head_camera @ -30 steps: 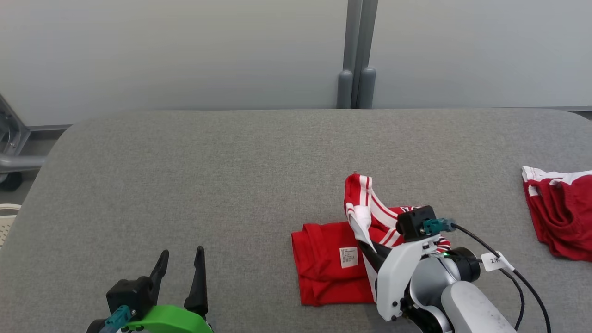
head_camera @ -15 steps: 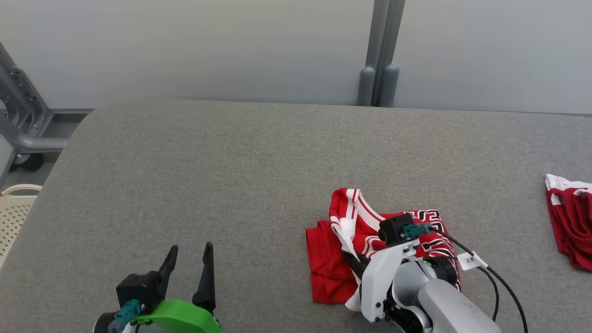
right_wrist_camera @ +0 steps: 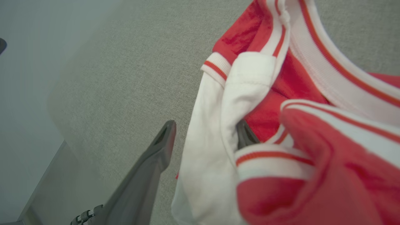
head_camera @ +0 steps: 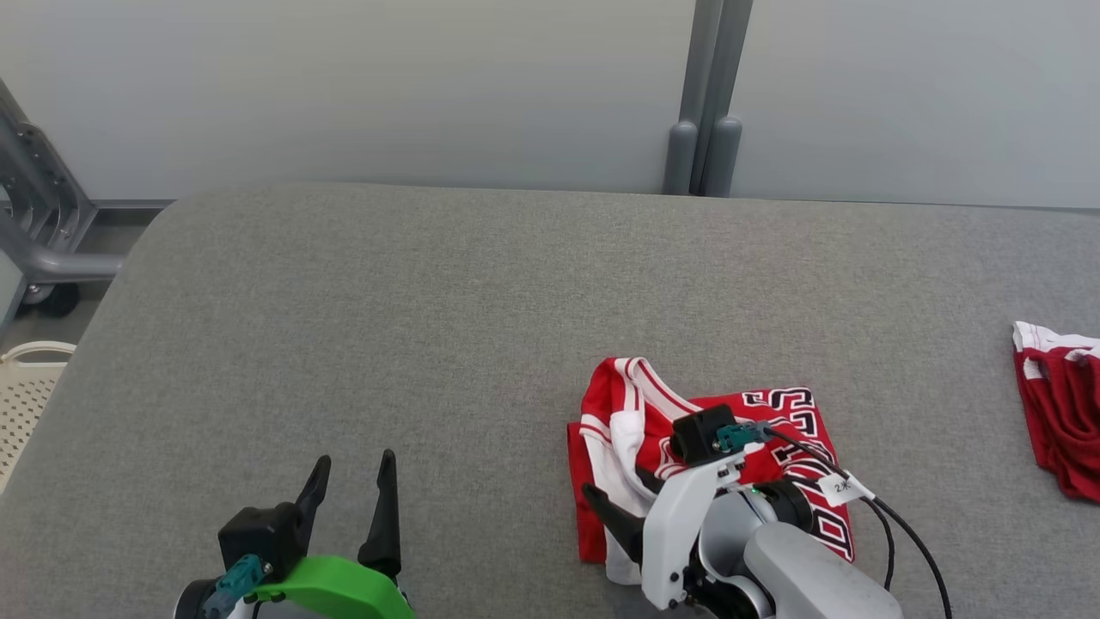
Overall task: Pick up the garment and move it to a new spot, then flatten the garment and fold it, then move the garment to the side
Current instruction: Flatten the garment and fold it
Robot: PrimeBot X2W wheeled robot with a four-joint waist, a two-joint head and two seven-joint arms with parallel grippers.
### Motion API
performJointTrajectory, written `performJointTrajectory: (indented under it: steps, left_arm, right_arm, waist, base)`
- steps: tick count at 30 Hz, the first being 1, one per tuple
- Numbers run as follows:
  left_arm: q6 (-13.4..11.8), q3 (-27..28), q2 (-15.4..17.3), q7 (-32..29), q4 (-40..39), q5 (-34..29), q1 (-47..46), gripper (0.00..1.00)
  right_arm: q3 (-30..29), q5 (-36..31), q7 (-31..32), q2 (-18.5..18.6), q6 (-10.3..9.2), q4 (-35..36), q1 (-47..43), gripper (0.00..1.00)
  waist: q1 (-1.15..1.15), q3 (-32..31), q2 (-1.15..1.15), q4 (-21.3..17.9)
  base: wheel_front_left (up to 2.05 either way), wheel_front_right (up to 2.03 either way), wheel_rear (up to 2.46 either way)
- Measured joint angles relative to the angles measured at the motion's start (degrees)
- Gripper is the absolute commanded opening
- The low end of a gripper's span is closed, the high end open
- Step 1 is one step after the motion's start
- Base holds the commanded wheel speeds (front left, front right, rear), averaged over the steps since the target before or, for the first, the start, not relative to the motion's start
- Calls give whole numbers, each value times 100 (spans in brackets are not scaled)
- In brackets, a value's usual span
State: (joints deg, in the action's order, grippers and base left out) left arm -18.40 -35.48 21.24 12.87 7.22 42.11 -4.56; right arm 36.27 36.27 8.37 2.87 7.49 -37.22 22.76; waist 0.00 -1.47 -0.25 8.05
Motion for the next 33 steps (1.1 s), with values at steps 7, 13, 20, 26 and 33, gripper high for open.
performJointTrajectory:
  steps: [7, 13, 20, 26, 33]
  left_arm:
    - [0, -5, 8, 4, 18, 3, -14, 100]
    - [-29, -1, 47, 4, -3, 11, 4, 100]
    - [-84, 0, 94, 4, -76, 13, 51, 100]
    - [-111, -9, 118, -2, -122, 20, 86, 100]
    - [-129, -35, 138, -20, -151, 21, 126, 100]
  right_arm:
    - [346, 226, -259, 1, 0, 357, 45, 100]
    - [296, 175, -341, -4, 0, 811, -28, 100]
    - [-35, -367, 2, -4, 0, 1356, -432, 100]
    - [-591, -654, 118, -4, 0, 2190, -916, 100]
    - [-1385, -949, 274, -4, 0, 3086, -1350, 100]
  waist:
    - [0, -22, 0, -54]
    - [0, -73, 0, -141]
    - [0, -140, 0, -282]
    - [0, -181, 0, -372]
    - [0, -213, 0, -423]
  base:
    - [0, 0, 0]
    - [0, 0, 0]
    - [0, 0, 0]
    - [0, 0, 0]
    - [0, 0, 0]
